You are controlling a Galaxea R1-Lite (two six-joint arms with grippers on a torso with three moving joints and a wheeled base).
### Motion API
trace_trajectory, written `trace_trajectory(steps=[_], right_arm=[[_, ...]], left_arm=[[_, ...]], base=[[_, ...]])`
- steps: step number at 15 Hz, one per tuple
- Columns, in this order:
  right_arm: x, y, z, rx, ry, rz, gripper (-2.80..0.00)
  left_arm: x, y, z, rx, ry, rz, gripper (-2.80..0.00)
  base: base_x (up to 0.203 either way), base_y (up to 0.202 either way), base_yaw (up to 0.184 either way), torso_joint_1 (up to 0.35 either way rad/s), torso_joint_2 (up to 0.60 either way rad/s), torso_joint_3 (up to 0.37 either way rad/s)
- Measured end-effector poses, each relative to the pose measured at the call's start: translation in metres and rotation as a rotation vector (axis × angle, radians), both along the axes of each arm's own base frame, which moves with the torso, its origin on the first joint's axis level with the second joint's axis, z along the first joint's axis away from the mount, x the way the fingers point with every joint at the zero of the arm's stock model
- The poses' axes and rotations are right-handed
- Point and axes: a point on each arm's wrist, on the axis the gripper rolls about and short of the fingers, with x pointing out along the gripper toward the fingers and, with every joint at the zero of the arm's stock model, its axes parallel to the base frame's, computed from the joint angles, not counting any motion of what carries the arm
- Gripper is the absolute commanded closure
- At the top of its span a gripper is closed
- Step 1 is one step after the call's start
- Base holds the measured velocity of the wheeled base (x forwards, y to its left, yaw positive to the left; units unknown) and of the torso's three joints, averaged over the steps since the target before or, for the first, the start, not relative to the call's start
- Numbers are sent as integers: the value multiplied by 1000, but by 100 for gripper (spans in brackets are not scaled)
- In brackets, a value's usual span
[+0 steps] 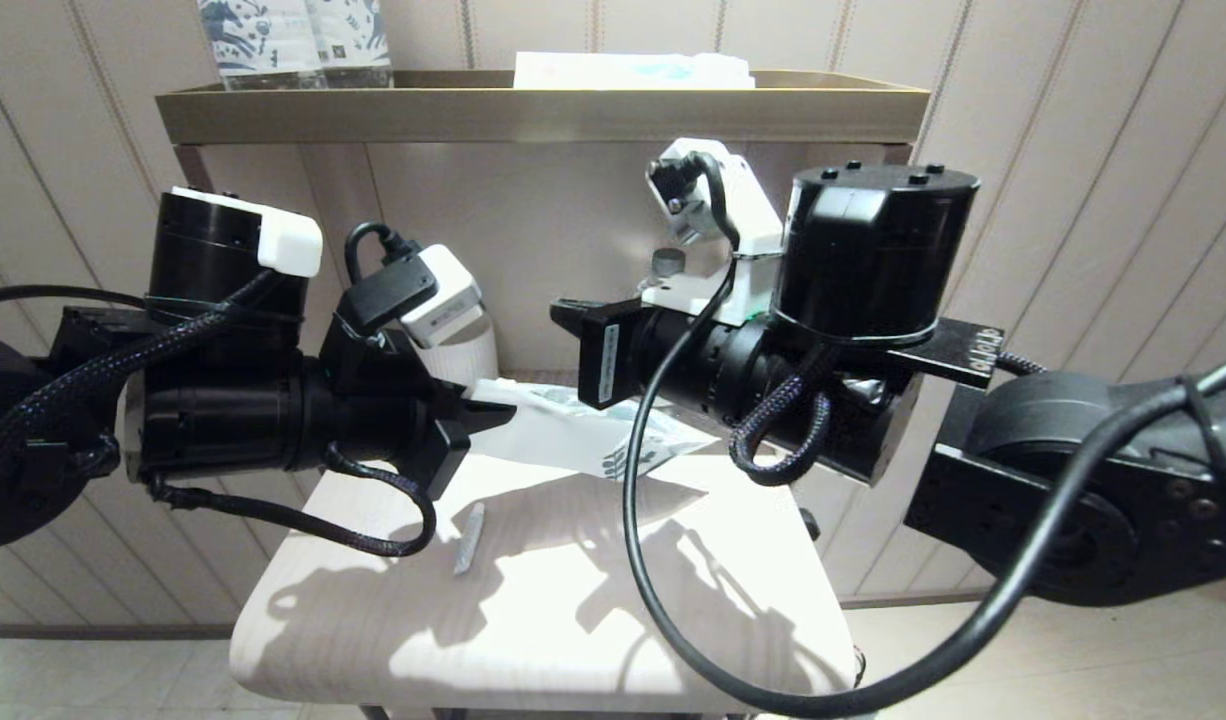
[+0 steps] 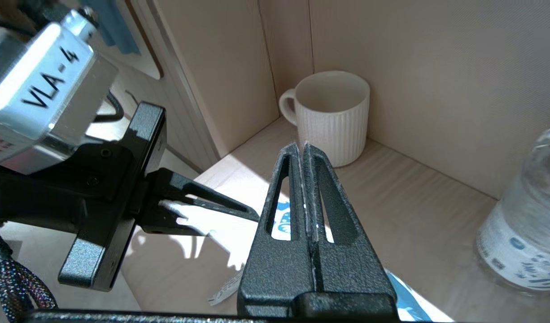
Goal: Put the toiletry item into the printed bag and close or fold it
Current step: Pick up the toothpaste
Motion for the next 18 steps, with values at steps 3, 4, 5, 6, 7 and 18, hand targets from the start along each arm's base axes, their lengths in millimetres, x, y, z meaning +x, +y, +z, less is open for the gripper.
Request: trace_trajectory(steps=[3, 4, 5, 6, 7, 18], right_arm=[[4, -6, 2, -10, -1, -19, 0], [6, -7, 3, -26, 14, -26, 0], [9, -9, 3, -48, 36, -33, 0], [10, -11, 3, -81, 69, -40, 0], [11, -12, 2, -114, 104, -42, 0], [5, -31, -7, -431, 447, -178, -280]], left_arm=[[2, -1, 3, -43, 33, 29, 0], [2, 0, 4, -56, 44, 40, 0], [2, 1, 5, -59, 49, 47, 0], [0, 2, 7, -60, 45, 59, 0], [-2, 4, 8, -59, 42, 69, 0], [-43, 38, 49, -136, 70, 215, 0]], base=[[0, 0, 0, 0, 0, 0], [0, 0, 0, 0, 0, 0], [0, 0, 0, 0, 0, 0], [0, 0, 0, 0, 0, 0], [0, 0, 0, 0, 0, 0], [0, 0, 0, 0, 0, 0]])
